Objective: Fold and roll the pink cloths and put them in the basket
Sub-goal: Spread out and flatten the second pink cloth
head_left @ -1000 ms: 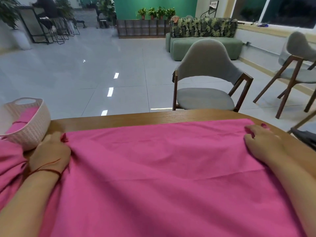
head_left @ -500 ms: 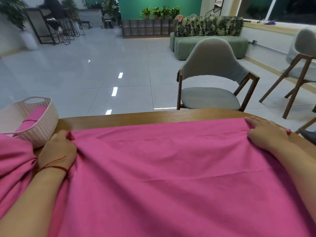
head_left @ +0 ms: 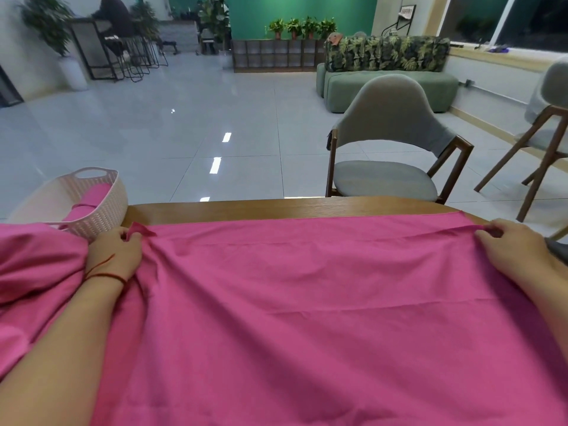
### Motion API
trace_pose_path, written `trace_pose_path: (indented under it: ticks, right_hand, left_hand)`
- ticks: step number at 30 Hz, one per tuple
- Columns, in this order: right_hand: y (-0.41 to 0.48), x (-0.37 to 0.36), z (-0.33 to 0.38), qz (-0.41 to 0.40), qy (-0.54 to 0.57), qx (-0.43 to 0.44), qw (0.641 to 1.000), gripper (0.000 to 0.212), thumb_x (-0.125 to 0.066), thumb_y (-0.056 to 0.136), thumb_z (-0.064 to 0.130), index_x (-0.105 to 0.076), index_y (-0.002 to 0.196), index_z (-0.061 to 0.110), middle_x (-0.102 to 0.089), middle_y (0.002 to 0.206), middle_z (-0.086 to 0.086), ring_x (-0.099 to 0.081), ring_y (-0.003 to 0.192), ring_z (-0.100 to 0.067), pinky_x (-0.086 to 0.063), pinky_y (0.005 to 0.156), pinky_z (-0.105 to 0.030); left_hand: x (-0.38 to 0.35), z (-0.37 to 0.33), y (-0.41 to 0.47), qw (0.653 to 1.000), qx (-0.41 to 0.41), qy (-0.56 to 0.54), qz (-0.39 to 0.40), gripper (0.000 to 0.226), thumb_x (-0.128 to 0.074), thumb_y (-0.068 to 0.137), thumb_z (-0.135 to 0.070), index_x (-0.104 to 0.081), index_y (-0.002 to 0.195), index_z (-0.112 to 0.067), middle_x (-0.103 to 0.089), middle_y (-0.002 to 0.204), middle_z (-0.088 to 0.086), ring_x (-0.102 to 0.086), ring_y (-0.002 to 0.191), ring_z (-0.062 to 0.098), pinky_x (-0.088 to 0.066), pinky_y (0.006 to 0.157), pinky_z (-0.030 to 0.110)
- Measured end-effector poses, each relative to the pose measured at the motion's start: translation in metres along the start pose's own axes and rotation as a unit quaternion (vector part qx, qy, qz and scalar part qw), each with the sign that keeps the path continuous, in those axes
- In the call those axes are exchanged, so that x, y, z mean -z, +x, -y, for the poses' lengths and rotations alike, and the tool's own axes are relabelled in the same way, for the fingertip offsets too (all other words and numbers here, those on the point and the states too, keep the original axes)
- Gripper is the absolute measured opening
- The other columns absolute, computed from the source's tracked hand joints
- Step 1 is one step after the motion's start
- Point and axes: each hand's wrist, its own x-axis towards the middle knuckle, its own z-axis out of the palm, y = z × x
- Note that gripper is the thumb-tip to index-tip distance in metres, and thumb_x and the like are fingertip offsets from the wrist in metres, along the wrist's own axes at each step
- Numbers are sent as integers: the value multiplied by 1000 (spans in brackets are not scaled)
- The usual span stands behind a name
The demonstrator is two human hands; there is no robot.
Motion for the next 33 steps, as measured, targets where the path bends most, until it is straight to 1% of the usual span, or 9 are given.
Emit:
trace_pose_path:
  ticks: [3, 5, 10, 15, 19, 22, 24, 28, 33]
  right_hand:
    - [4, 10, 6, -34, 47, -11, 998, 24, -55, 105, 32, -69, 118, 17, -71, 121, -18, -62, 116, -42, -48, 101, -52]
    - [6, 19, 16, -65, 86, -22, 994, 31, -52, 106, 35, -66, 125, 15, -70, 125, -20, -61, 120, -43, -48, 104, -54]
    - [30, 32, 32, -131, 132, -41, 982, 42, -43, 95, 53, -60, 120, 23, -72, 117, -15, -65, 113, -42, -54, 100, -57]
    - [49, 15, 53, -79, 84, -44, 992, 32, -49, 104, 36, -65, 124, 17, -68, 127, -21, -61, 119, -45, -50, 102, -56]
    - [52, -24, 44, -38, 2, -57, 998, 32, -46, 101, 40, -64, 120, 21, -68, 123, -21, -62, 111, -46, -50, 93, -54]
    - [49, -41, 39, -36, -41, -49, 997, 27, -49, 102, 37, -68, 115, 23, -69, 119, -21, -63, 109, -45, -50, 91, -52]
    - [52, -46, 37, -39, -45, -48, 997, 23, -53, 102, 35, -69, 112, 22, -70, 118, -21, -63, 109, -45, -52, 91, -52]
    - [57, -51, 30, -53, -57, -45, 996, 22, -52, 101, 36, -67, 109, 21, -69, 115, -21, -63, 106, -45, -53, 89, -53]
    - [76, -68, 3, -76, -59, -48, 994, 37, -40, 89, 49, -63, 103, 24, -67, 108, -20, -63, 101, -45, -55, 91, -59]
  left_hand:
    - [8, -6, -1, 1000, -8, -6, -22, 25, -51, 105, -24, -63, 103, -3, -65, 108, 38, -62, 103, 53, -48, 88, 53]
    - [18, -12, -2, 998, -5, -16, -67, 25, -45, 107, -25, -56, 110, -2, -61, 109, 41, -60, 103, 56, -47, 88, 56]
    - [34, -27, 1, 992, -17, -5, -125, 24, -36, 110, -24, -45, 114, -2, -59, 105, 44, -59, 99, 60, -45, 84, 58]
    - [12, -21, 25, 993, -58, 76, -67, 22, -38, 109, -13, -49, 120, 2, -61, 105, 42, -61, 100, 58, -45, 89, 60]
    - [-13, -6, 38, 990, -74, 123, 6, 17, -44, 102, -4, -57, 112, 0, -63, 106, 37, -63, 101, 52, -48, 89, 57]
    - [-25, 6, 46, 990, -84, 117, -2, 12, -55, 101, -7, -58, 95, 2, -60, 104, 35, -58, 100, 49, -46, 89, 55]
    - [-29, 12, 51, 990, -85, 114, -13, 14, -58, 101, -9, -58, 91, 1, -60, 100, 33, -57, 97, 47, -46, 87, 53]
    - [-33, 21, 56, 990, -89, 110, -23, 13, -55, 101, -9, -58, 91, 0, -59, 100, 34, -58, 95, 48, -47, 87, 55]
    - [-33, 20, 57, 990, -85, 114, -17, 12, -53, 100, -8, -61, 97, 1, -59, 103, 32, -59, 97, 47, -48, 88, 54]
